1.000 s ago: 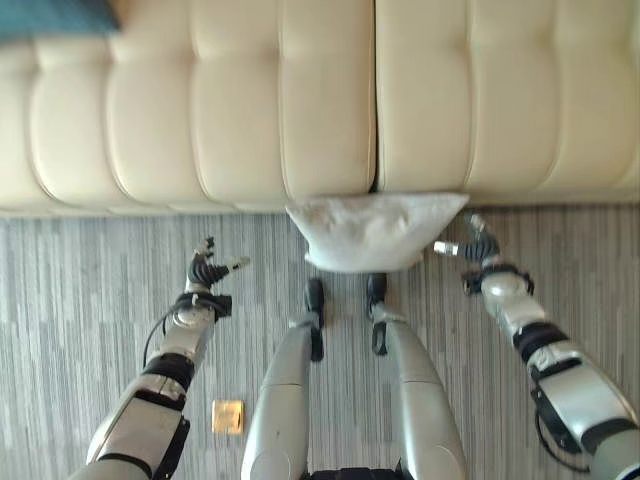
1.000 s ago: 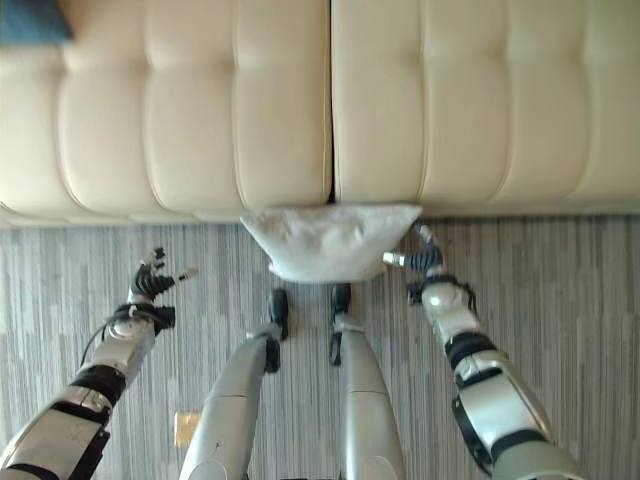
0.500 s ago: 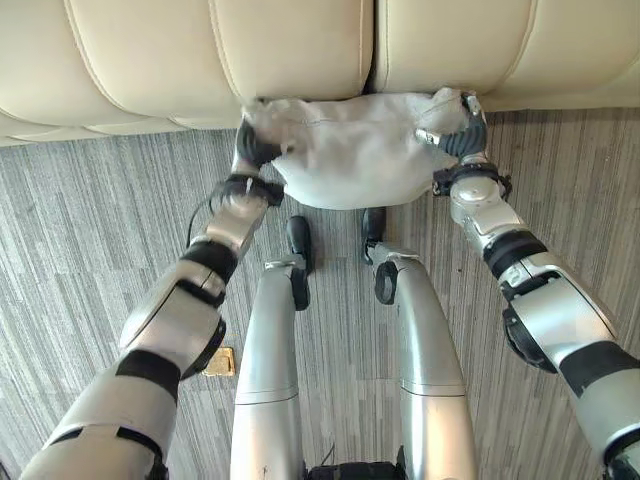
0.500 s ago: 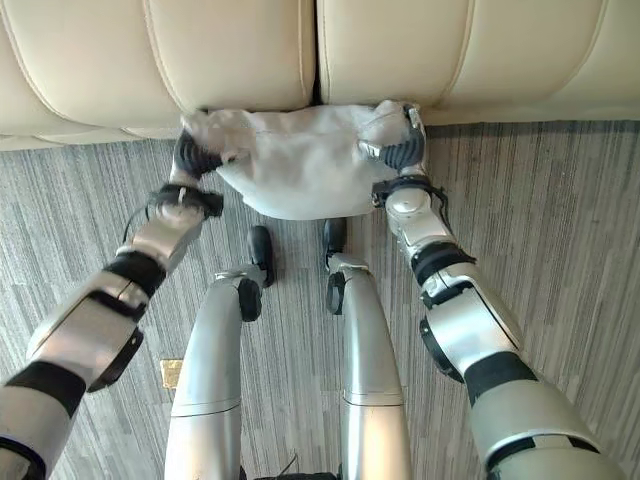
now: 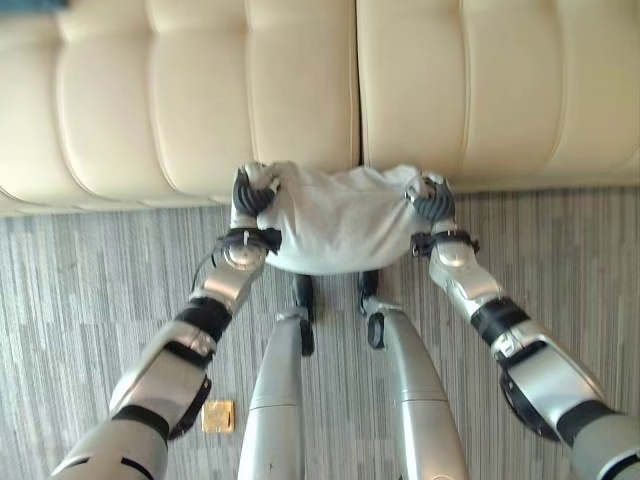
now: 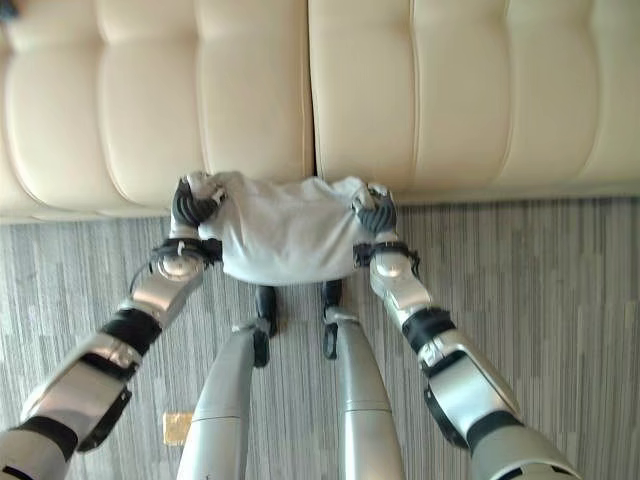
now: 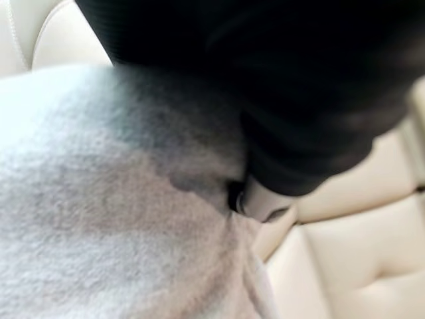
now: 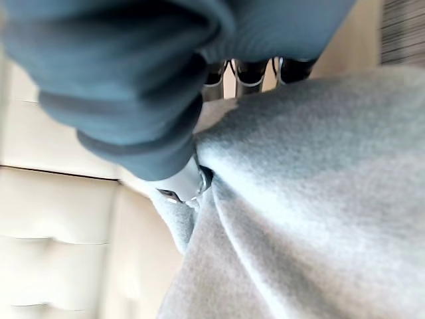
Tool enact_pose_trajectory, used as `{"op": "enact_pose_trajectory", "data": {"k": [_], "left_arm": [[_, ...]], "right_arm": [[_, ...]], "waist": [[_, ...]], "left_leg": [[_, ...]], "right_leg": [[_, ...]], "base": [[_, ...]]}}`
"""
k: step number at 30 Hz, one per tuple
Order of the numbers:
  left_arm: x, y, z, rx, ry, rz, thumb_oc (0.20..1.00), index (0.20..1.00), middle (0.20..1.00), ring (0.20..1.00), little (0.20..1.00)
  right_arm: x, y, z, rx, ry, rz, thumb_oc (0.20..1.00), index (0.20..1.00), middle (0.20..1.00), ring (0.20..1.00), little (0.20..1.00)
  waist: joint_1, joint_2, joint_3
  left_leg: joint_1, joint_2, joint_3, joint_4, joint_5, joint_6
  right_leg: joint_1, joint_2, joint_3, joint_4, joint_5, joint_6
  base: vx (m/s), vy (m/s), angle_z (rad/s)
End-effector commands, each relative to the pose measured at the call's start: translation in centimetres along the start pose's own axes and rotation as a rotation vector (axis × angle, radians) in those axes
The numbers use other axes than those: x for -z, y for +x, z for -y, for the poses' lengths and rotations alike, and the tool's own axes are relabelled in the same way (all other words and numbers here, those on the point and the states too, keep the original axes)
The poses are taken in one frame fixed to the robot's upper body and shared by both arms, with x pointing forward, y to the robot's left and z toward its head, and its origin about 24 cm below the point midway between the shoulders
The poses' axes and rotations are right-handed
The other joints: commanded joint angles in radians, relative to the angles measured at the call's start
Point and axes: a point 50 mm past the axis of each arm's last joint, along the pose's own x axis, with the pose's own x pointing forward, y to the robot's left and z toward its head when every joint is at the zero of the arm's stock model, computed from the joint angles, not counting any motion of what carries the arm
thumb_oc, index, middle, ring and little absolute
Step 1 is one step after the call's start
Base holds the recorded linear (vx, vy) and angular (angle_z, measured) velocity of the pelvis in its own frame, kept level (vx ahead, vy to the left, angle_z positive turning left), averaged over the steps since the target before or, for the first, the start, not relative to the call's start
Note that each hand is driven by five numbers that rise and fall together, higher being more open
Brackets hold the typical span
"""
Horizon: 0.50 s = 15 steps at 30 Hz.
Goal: Pick up all the scattered cushions and arrange them neatly on the sofa.
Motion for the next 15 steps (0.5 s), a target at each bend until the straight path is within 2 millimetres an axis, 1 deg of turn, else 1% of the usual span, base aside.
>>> {"op": "enact_pose_trajectory", "data": {"k": [1, 2, 3, 4, 5, 7, 8, 9, 10, 12, 15], "left_arm": [[-4.6, -0.1, 3.0, 0.098, -0.134, 0.221, 0.2, 0.2, 0.2, 0.2, 0.2], [-3.1, -2.3, 2.8, 0.12, -0.18, 0.193, 0.2, 0.2, 0.2, 0.2, 0.2], [-2.6, -3.0, 2.6, 0.125, -0.189, 0.181, 0.2, 0.2, 0.2, 0.2, 0.2], [-2.6, -3.1, 2.6, 0.125, -0.188, 0.18, 0.2, 0.2, 0.2, 0.2, 0.2], [-2.0, -3.8, 2.4, 0.132, -0.184, 0.169, 0.2, 0.2, 0.2, 0.2, 0.2], [-1.0, -5.6, 1.7, 0.151, -0.188, 0.142, 0.2, 0.2, 0.2, 0.2, 0.2], [0.2, -7.2, 1.0, 0.166, -0.17, 0.106, 0.2, 0.2, 0.2, 0.2, 0.2], [0.7, -8.0, 0.6, 0.172, -0.17, 0.092, 0.2, 0.2, 0.2, 0.2, 0.2], [0.7, -8.0, 0.5, 0.172, -0.17, 0.091, 0.2, 0.2, 0.2, 0.2, 0.2], [1.2, -9.3, -0.3, 0.186, -0.157, 0.073, 0.2, 0.2, 0.2, 0.2, 0.2], [1.7, -10.9, -0.9, 0.227, -0.135, 0.051, 0.2, 0.2, 0.2, 0.2, 0.2]], "right_arm": [[-6.8, -0.8, -6.1, -0.264, 0.152, 0.319, 0.2, 0.2, 0.2, 0.2, 0.2], [-5.3, -2.9, -5.6, -0.295, 0.173, 0.304, 0.2, 0.2, 0.2, 0.2, 0.2], [-4.9, -3.6, -5.4, -0.302, 0.182, 0.303, 0.2, 0.2, 0.2, 0.2, 0.2], [-4.9, -3.6, -5.3, -0.302, 0.182, 0.302, 0.2, 0.2, 0.2, 0.2, 0.2], [-4.5, -4.4, -5.2, -0.313, 0.188, 0.298, 0.2, 0.2, 0.2, 0.2, 0.2], [-3.8, -6.0, -4.7, -0.344, 0.193, 0.294, 0.2, 0.2, 0.2, 0.2, 0.2], [-3.3, -7.5, -4.1, -0.374, 0.188, 0.292, 0.2, 0.2, 0.2, 0.2, 0.2], [-3.1, -8.1, -3.6, -0.383, 0.171, 0.292, 0.2, 0.2, 0.2, 0.2, 0.2], [-3.0, -8.1, -3.6, -0.383, 0.171, 0.291, 0.2, 0.2, 0.2, 0.2, 0.2], [-3.0, -9.2, -2.6, -0.401, 0.133, 0.306, 0.2, 0.2, 0.2, 0.2, 0.2], [-2.9, -10.6, -1.4, -0.412, 0.103, 0.311, 0.2, 0.2, 0.2, 0.2, 0.2]], "waist": [[-0.019, 0.018, 0.008], [-0.021, 0.011, 0.007], [-0.021, 0.009, 0.006], [-0.021, 0.008, 0.009], [-0.021, 0.006, 0.009], [-0.023, 0.001, -0.004], [-0.022, -0.005, -0.021], [-0.023, -0.006, -0.032], [-0.023, -0.006, -0.033], [-0.025, -0.009, -0.062], [-0.027, -0.012, -0.105]], "left_leg": [[0.082, 0.03, -0.075, -0.079, 0.001, -0.052], [0.238, 0.029, -0.073, -0.178, 0.019, -0.061], [0.293, 0.028, -0.07, -0.215, 0.027, -0.063], [0.299, 0.028, -0.07, -0.218, 0.028, -0.063], [0.345, 0.031, -0.067, -0.242, 0.034, -0.065], [0.452, 0.034, -0.062, -0.309, 0.051, -0.067], [0.55, 0.037, -0.052, -0.356, 0.055, -0.07], [0.593, 0.039, -0.049, -0.383, 0.058, -0.069], [0.593, 0.038, -0.049, -0.388, 0.064, -0.069], [0.674, 0.046, -0.041, -0.433, 0.069, -0.072], [0.77, 0.052, -0.025, -0.476, 0.071, -0.071]], "right_leg": [[0.112, -0.006, 0.046, -0.05, -0.093, 0.104], [0.263, -0.01, 0.033, -0.153, -0.073, 0.112], [0.316, -0.007, 0.032, -0.185, -0.065, 0.115], [0.322, -0.007, 0.032, -0.187, -0.064, 0.115], [0.37, -0.01, 0.027, -0.215, -0.059, 0.117], [0.485, -0.011, 0.023, -0.291, -0.043, 0.123], [0.59, -0.007, 0.017, -0.35, -0.04, 0.128], [0.635, -0.005, 0.016, -0.375, -0.039, 0.13], [0.636, -0.005, 0.015, -0.38, -0.034, 0.13], [0.713, -0.001, 0.01, -0.422, -0.03, 0.136], [0.811, 0.012, 0.008, -0.468, -0.034, 0.138]], "base": [[0.1, -0.041, 0.01], [0.12, -0.046, -0.01], [0.12, -0.047, 0.02], [0.07, -0.017, 0.07], [0.08, -0.022, 0.07], [0.18, -0.044, -0.01], [0.25, -0.046, -0.05], [0.2, -0.032, -0.05], [0.13, -0.014, -0.07], [0.15, -0.02, -0.06], [0.19, -0.042, -0.02]]}}
